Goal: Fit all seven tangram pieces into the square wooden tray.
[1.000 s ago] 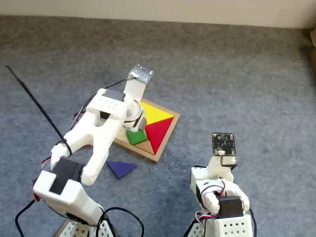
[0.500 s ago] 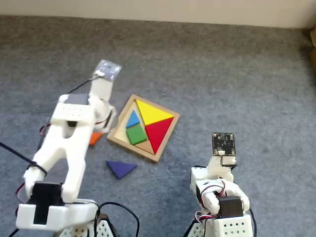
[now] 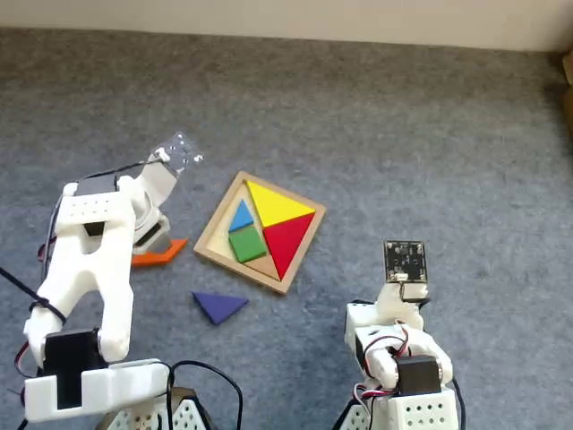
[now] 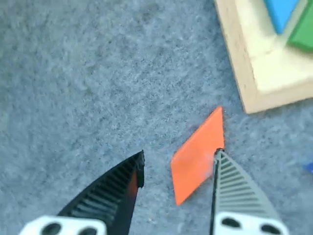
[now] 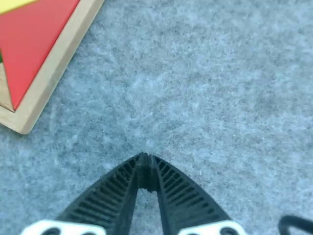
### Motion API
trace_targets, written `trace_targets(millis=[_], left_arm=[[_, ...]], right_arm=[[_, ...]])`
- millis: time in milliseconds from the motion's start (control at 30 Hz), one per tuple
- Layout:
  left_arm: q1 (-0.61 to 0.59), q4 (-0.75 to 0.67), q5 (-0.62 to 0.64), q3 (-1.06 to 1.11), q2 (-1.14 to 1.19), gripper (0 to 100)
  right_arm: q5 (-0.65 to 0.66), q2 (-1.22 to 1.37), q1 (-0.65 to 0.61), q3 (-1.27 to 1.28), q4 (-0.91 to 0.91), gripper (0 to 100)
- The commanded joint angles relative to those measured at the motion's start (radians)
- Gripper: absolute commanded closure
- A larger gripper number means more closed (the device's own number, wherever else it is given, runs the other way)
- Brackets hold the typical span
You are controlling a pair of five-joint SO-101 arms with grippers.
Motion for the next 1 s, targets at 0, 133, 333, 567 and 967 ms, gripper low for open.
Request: trace_targets(millis=[0,133,333,567,967], left_arm=[[-0.012,0.006,-0.077,-0.004,-0.033,77],[-0.016,0.006,-0.141,-0.002,0.03,77],[-0.015,0.008,-0.153,-0.001,0.076,77],[-0.016,0.054,-0.218,-0.001,0.088,77],[-0.03,-0.064,-0.21,-0.036,0.274,79]], right_arm=[[0.009,-0.018,0.012,0.104,0.016,99.1],[0.009,-0.018,0.012,0.104,0.016,99.1],[0.009,-0.018,0.012,0.104,0.016,99.1],[0.009,-0.018,0.012,0.104,0.016,99.1],[0.009,-0.018,0.012,0.104,0.016,99.1]])
